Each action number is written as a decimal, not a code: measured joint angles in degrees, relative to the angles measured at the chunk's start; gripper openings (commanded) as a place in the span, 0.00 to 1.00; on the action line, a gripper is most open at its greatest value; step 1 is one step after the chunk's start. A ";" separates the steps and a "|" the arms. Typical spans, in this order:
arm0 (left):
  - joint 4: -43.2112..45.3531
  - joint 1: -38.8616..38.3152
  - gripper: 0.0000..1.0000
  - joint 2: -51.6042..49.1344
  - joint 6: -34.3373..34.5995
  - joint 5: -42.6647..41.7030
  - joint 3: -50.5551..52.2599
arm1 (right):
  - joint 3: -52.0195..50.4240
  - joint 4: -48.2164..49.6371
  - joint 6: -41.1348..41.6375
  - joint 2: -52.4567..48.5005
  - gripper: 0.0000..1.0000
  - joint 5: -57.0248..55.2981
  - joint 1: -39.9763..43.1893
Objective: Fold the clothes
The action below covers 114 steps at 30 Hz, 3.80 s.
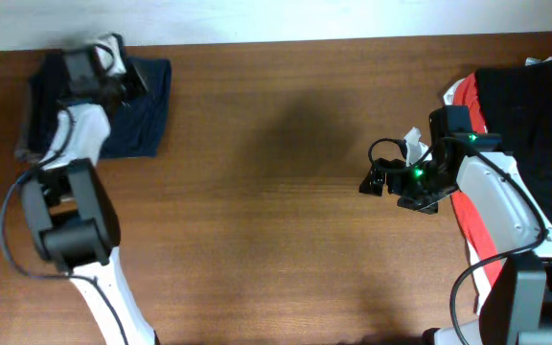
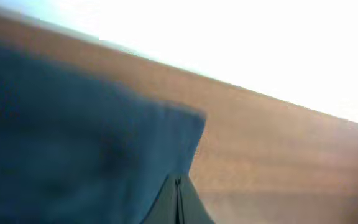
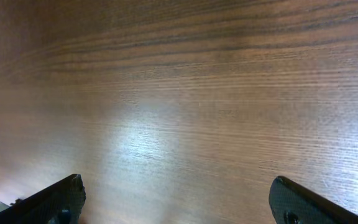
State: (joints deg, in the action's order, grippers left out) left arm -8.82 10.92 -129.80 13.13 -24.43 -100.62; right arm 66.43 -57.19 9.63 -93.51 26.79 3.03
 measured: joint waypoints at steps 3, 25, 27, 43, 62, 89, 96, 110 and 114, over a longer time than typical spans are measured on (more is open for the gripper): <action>-5.49 4.59 0.00 9.77 0.02 2.47 -4.26 | 0.00 -0.07 0.02 0.00 0.98 -0.02 0.00; -27.06 17.75 0.34 21.29 1.44 20.87 -8.20 | 0.00 0.02 -0.02 0.00 0.98 -0.02 0.00; -27.52 12.13 0.81 33.94 1.75 21.09 -11.52 | 0.00 0.00 0.02 0.00 0.98 -0.02 0.00; -40.96 3.39 0.99 31.01 1.88 21.46 -9.73 | 0.00 -0.02 -0.02 0.00 0.98 -0.02 0.00; -40.94 3.39 0.99 31.01 1.88 21.49 -9.75 | -0.72 10.91 -0.24 65.79 0.98 -8.76 -0.24; -41.13 3.39 0.99 31.01 1.88 21.49 -9.73 | -65.85 54.71 -3.67 92.87 0.98 -26.49 -1.05; -41.13 3.39 0.99 31.01 1.88 21.49 -9.73 | -65.85 52.96 -9.05 92.83 0.98 -26.36 -1.16; -41.13 3.39 1.00 31.01 1.88 21.49 -9.73 | -65.85 52.96 -9.90 92.83 0.98 -26.36 -1.16; -41.13 3.39 0.99 31.01 1.88 21.49 -9.73 | -65.85 52.96 -9.90 92.83 0.98 -26.36 -1.16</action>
State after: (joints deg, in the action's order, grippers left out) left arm -49.95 14.31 -98.78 15.00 -2.94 -110.34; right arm 0.58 -4.23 -0.27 -0.69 0.43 1.87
